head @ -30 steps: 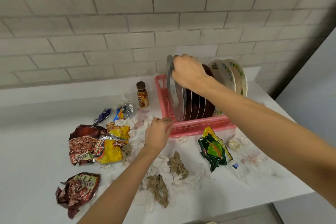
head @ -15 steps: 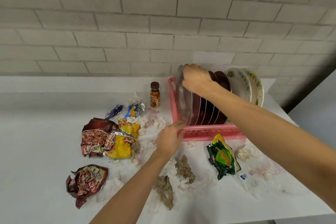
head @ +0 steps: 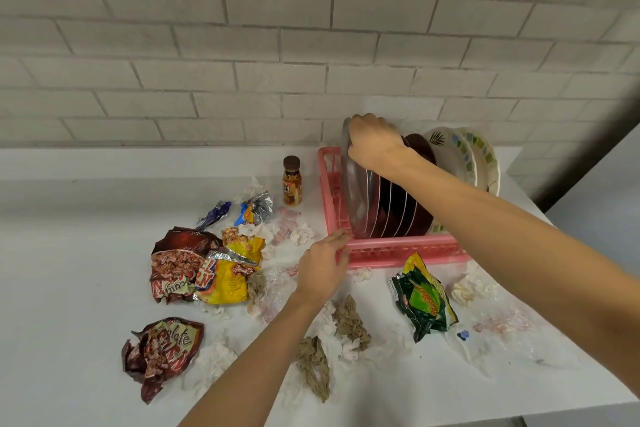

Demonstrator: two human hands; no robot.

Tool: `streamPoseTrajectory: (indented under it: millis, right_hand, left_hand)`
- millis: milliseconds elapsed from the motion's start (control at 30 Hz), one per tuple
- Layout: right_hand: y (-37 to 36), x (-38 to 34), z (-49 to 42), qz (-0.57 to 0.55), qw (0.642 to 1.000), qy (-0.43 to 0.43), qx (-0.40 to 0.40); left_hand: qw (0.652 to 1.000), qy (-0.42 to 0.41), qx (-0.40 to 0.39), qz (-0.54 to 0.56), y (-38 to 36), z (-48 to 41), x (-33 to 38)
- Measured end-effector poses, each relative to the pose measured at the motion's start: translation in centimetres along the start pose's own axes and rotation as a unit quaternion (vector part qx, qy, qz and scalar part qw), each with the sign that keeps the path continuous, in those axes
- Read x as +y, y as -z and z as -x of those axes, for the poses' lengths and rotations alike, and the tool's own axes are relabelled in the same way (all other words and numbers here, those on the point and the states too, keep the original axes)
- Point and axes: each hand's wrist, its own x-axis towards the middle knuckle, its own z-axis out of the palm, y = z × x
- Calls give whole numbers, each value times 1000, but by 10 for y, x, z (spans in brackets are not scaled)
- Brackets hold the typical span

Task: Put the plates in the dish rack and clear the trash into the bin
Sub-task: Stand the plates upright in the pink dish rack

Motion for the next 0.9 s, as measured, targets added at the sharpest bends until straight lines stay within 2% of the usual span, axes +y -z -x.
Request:
streamPoseTrajectory:
  millis: [567,900]
  right_hand:
    - [-33,2,-8,26,999,-6,-43]
    - [-28,8,-3,15,999,25,-41]
  left_hand:
    - [1000,15,7,18,-5,3,-2]
    - [1000,13,12,21,-8,2,-5]
